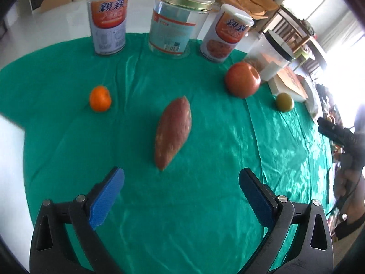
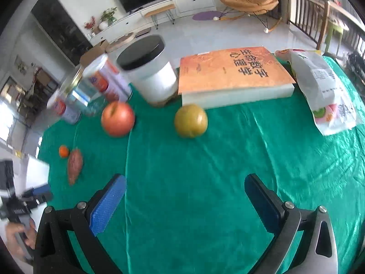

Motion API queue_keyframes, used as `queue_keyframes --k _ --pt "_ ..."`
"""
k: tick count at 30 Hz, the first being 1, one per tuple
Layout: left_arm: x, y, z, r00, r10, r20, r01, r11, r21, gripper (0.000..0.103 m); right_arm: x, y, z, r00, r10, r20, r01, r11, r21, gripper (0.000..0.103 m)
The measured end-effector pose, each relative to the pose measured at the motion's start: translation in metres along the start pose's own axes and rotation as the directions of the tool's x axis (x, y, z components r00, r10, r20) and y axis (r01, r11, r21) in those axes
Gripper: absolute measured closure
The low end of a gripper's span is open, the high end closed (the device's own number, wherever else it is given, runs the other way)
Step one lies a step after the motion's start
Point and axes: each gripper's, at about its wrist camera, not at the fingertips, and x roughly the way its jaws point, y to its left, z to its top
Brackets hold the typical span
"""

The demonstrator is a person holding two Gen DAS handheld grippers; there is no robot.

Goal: Organize fruits
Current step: 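Grasp the sweet potato with the left tool while the right tool grasps the yellow round fruit, then open the left tool over the sweet potato while the right tool holds the yellow fruit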

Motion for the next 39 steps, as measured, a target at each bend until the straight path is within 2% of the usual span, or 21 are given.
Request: queue_keyframes --k 1,5,8,9,11,12,13,14,19,23,26,29,32,34,36,39 --pt "0.009 0.001 0.009 1.0 0.009 -0.007 -0.009 1.0 0.0 0.002 0.012 0.0 0.014 1.0 0.015 -0.018 -0.014 1.0 0.02 0.001" --pt "0.042 0.009 0.025 0.999 0.004 -0.054 -0.006 1.0 -0.026 0.003 0.056 0.006 0.039 0.996 -0.055 -0.071 0.057 0.998 0.03 0.01" --pt "0.055 0.011 0.026 0.998 -0.007 -0.068 0.005 1.0 -0.023 0.006 0.083 0.009 0.042 0.987 -0.099 -0.123 0.103 0.995 0.02 0.025" --pt "0.057 0.011 0.026 0.997 -0.004 -0.071 0.003 1.0 -0.013 0.014 0.089 0.011 0.041 0.986 -0.103 -0.128 0.105 0.994 0.012 0.03" --pt "0.057 0.008 0.026 0.998 0.027 -0.053 -0.026 0.999 0.021 0.02 0.096 0.013 0.039 0.982 -0.127 -0.138 0.127 0.992 -0.009 0.047" --pt "0.057 0.007 0.027 0.998 0.043 -0.045 -0.041 0.999 0.035 0.036 0.096 0.013 0.038 0.983 -0.13 -0.126 0.13 0.991 -0.007 0.052" --pt "0.057 0.006 0.027 0.997 0.066 -0.033 -0.064 0.997 0.046 0.058 0.094 0.012 0.035 0.985 -0.127 -0.117 0.128 0.992 0.001 0.053" --pt "0.056 0.005 0.027 0.998 0.059 -0.022 -0.057 0.997 0.049 0.061 0.092 0.009 0.03 0.986 -0.123 -0.11 0.124 0.992 0.008 0.053" --pt "0.039 0.015 0.004 1.0 0.024 0.017 -0.025 1.0 0.008 0.062 0.061 0.01 0.0 0.995 -0.027 -0.092 0.028 1.0 0.005 0.053" --pt "0.007 0.015 -0.044 0.999 -0.035 0.02 0.035 0.999 0.013 0.062 0.026 0.027 -0.054 0.986 0.089 -0.137 -0.098 0.993 -0.061 0.053" --pt "-0.023 0.016 -0.097 0.996 -0.084 0.005 0.084 0.996 0.02 0.062 0.005 0.043 -0.119 0.969 0.167 -0.183 -0.188 0.976 -0.108 0.053" --pt "-0.048 0.016 -0.158 0.994 -0.111 0.005 0.111 0.993 0.025 0.062 -0.014 0.057 -0.193 0.96 0.222 -0.172 -0.249 0.955 -0.161 0.053" --pt "-0.058 0.018 -0.217 0.992 -0.125 0.013 0.125 0.992 0.008 0.062 -0.025 0.068 -0.254 0.97 0.214 -0.117 -0.235 0.947 -0.221 0.053" --pt "-0.061 0.016 -0.246 0.994 -0.103 0.039 0.103 0.995 0.002 0.062 -0.031 0.071 -0.289 0.978 0.199 -0.056 -0.207 0.948 -0.242 0.053" --pt "-0.064 0.013 -0.268 0.993 -0.081 0.08 0.081 0.997 0.007 0.062 -0.039 0.081 -0.319 0.991 0.132 0.038 -0.112 0.938 -0.327 0.053" --pt "-0.065 0.003 -0.285 0.991 -0.025 0.133 0.02 0.999 0.039 0.061 -0.044 0.092 -0.353 0.987 0.069 0.143 -0.007 0.917 -0.4 0.053"
